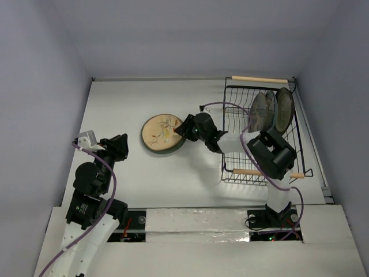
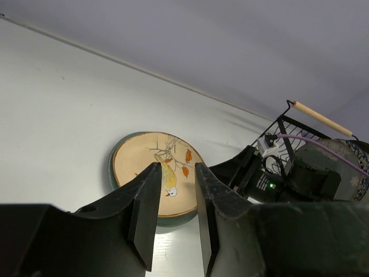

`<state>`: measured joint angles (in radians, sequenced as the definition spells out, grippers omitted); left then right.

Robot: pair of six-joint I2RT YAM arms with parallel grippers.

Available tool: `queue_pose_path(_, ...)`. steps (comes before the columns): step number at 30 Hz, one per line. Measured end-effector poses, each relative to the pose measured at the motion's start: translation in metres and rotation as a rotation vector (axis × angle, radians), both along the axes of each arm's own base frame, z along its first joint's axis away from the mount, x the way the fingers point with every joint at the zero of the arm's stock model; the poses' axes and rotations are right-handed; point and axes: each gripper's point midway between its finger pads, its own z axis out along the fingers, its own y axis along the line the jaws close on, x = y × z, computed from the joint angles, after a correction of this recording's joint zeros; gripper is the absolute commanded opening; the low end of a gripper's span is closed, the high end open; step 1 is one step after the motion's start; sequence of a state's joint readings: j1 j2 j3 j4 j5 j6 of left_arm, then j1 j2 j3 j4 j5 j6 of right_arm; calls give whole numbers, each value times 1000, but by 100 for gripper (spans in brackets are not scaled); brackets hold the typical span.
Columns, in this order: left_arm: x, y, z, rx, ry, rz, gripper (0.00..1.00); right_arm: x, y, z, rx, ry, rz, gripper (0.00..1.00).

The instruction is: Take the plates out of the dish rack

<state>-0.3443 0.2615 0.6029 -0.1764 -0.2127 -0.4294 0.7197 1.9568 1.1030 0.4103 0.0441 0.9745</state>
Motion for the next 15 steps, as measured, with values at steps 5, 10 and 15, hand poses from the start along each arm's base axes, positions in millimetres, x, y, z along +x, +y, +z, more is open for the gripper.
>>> queue_pose_path(5,0,0,0,0,1,0,28,-10,2,-6,-54,-7,27,75)
queue_pose_path(10,0,0,0,-1,2,0,29,-16,-13,14,-130,-62,18,88)
queue_pose_path(15,0,0,0,-2,2,0,31,-19,-31,62,-173,-168,8,58)
